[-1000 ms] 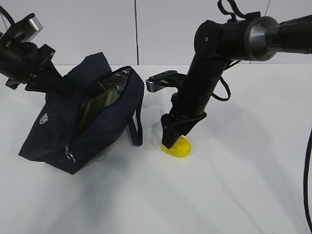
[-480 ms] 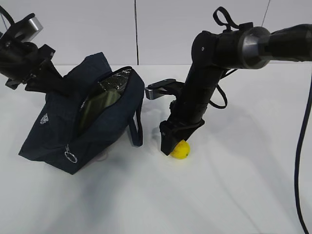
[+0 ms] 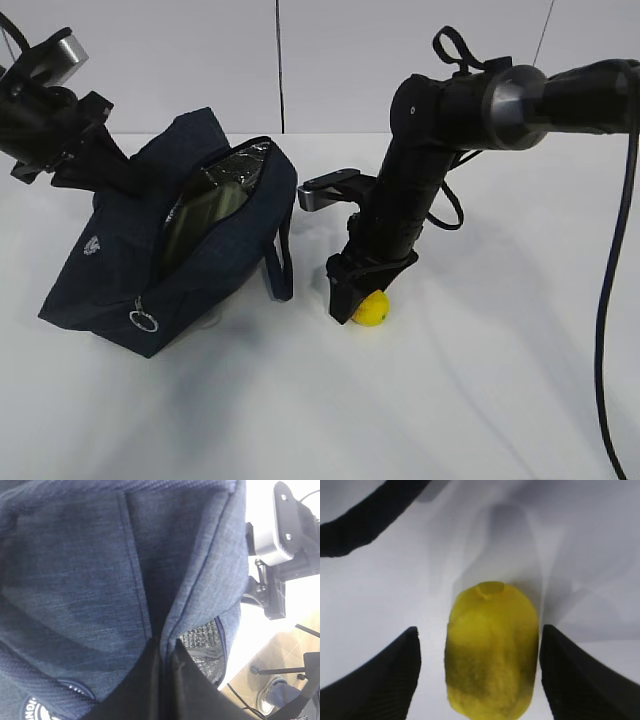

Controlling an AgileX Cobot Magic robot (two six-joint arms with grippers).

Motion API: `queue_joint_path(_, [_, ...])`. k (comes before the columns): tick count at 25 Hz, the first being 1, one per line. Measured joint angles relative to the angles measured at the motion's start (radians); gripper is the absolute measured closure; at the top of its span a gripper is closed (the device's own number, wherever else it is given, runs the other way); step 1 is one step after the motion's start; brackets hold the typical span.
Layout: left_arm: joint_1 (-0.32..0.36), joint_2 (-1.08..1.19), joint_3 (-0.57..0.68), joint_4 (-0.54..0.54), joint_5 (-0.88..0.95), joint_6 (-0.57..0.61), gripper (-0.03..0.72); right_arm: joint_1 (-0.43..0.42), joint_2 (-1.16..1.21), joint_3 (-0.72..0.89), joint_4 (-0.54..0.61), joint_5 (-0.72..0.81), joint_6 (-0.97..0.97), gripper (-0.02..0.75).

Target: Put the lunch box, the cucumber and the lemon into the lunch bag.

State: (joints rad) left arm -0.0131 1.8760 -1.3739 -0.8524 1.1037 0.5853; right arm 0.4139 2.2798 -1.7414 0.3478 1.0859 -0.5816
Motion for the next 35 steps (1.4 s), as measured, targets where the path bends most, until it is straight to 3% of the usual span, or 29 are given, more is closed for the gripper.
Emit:
queue_joint_path(7, [0.0,0.0,0.0,0.002,0.0,0.0,0.697,0.0,0.004,0.0,0.0,0.006,0.003,0.197])
queue_joint_path(15, [0.0,0.0,0.0,0.008,0.0,0.0,0.697,0.0,0.004,0.0,0.0,0.044,0.02,0.383])
queue_joint_path(22, [0.0,0.0,0.0,0.036,-0.025,-0.004,0.697,0.0,0.004,-0.039,0.01,0.118,0.033,0.398])
queue_joint_path(27, [0.0,0.0,0.0,0.058,-0.033,-0.041,0.697,0.0,0.004,-0.139,0.096,0.121,0.097,0.399])
queue_joint_path(32, [0.0,0.0,0.0,0.16,-0.068,-0.143,0.697,0.0,0.004,-0.225,0.185,0.127,0.202,0.401])
queue_joint_path(35, [0.0,0.0,0.0,0.175,-0.074,-0.16,0.697,0.0,0.004,-0.262,0.311,0.131,0.221,0.401])
